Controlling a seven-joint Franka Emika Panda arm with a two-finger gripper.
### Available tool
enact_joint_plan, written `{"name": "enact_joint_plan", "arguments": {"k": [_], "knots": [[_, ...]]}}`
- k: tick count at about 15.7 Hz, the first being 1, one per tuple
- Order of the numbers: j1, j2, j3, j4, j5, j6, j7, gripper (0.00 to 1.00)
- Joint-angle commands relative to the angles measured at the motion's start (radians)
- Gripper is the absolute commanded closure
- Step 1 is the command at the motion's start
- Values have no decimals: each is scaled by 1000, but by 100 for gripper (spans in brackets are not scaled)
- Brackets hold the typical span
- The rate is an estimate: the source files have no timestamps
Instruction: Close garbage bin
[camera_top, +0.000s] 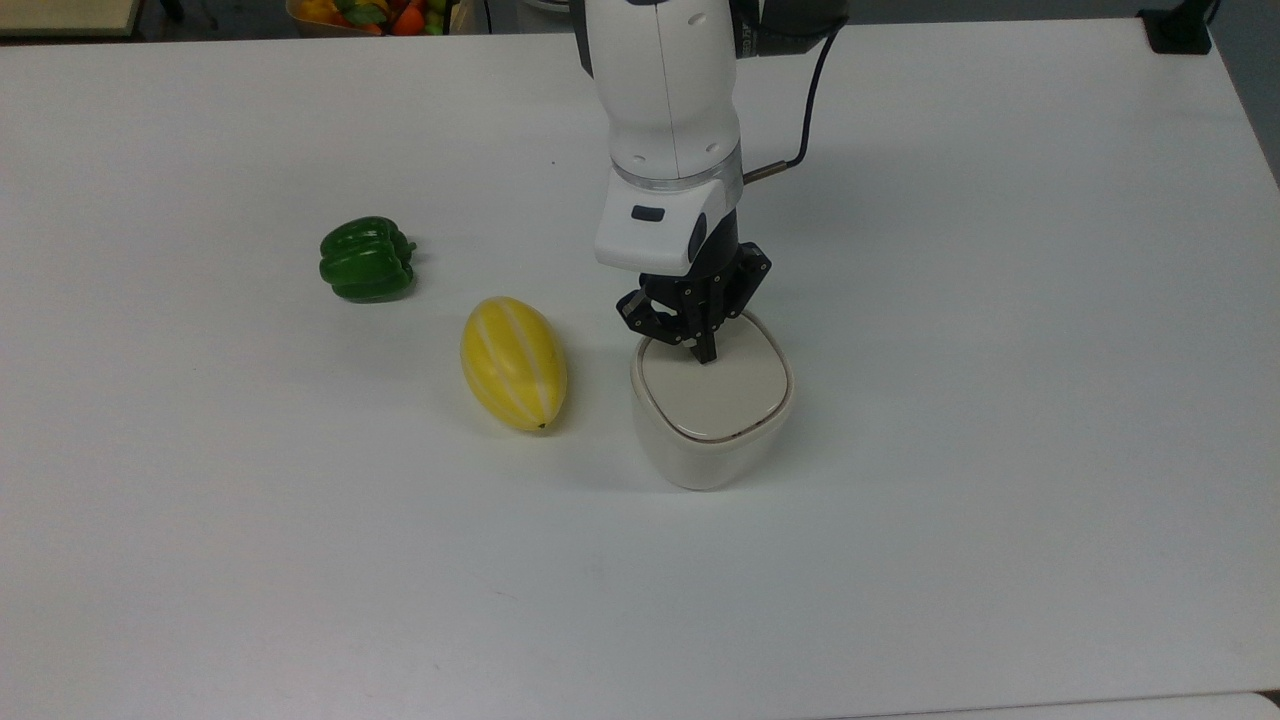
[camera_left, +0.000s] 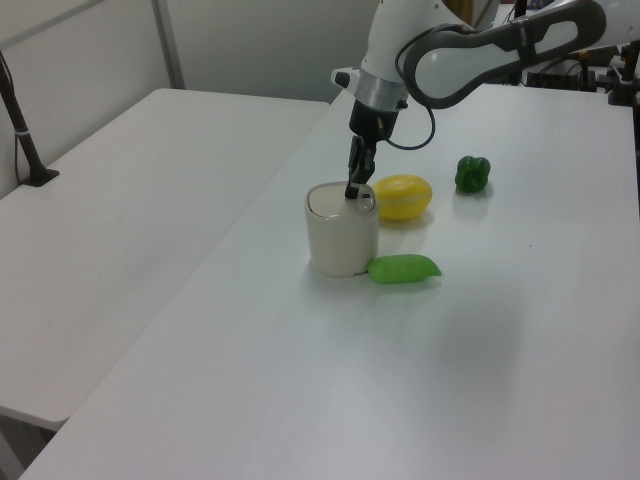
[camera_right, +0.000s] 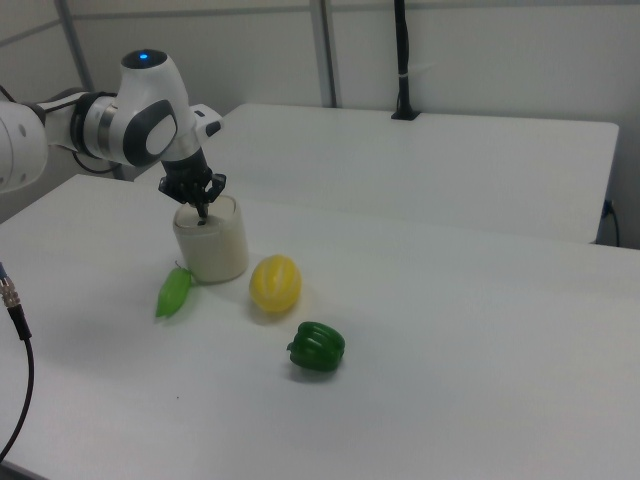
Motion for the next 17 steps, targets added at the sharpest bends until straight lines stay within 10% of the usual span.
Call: {"name": "enact_joint_plan", "arguments": {"k": [1, 12, 15, 17], "knots": [[-13, -67, -6, -20, -17, -22, 1, 100], [-161, -273, -16, -28, -69, -499, 185, 96], [-164, -310, -14, -29, -210, -588, 359, 77], [-196, -346, -22, -31, -210, -622, 357, 36]]}}
